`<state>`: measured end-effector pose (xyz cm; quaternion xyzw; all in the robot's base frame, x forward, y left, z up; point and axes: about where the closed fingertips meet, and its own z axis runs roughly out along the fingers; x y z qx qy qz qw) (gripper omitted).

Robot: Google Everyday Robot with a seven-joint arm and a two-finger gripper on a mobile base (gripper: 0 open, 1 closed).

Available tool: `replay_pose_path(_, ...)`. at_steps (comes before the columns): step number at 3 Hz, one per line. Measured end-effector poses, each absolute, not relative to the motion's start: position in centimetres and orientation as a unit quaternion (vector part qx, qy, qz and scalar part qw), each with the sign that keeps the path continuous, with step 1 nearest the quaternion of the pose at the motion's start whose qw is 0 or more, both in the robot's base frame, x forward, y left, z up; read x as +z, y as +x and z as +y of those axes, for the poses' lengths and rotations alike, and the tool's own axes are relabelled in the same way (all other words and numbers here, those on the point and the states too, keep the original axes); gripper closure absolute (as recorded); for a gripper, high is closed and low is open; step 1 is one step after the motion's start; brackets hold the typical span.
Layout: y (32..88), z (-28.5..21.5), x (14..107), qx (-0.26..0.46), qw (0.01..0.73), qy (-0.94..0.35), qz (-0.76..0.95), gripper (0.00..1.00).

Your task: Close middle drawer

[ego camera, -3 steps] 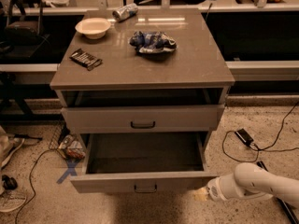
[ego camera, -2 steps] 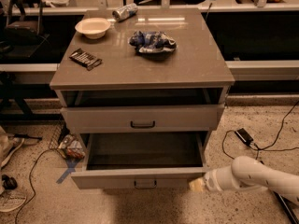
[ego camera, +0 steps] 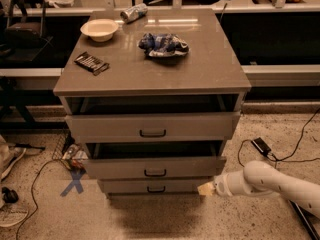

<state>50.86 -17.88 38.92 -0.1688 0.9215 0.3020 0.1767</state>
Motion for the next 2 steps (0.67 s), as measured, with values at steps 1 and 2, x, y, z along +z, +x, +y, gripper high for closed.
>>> replay_pose_path(1, 56.4, -15.9, 39.9, 0.319, 0.209, -0.173, 0.908, 1.0)
replay_pose_path(2, 61.6, -14.2, 41.2, 0.34, 0.241, -0.177, 0.892, 1.0)
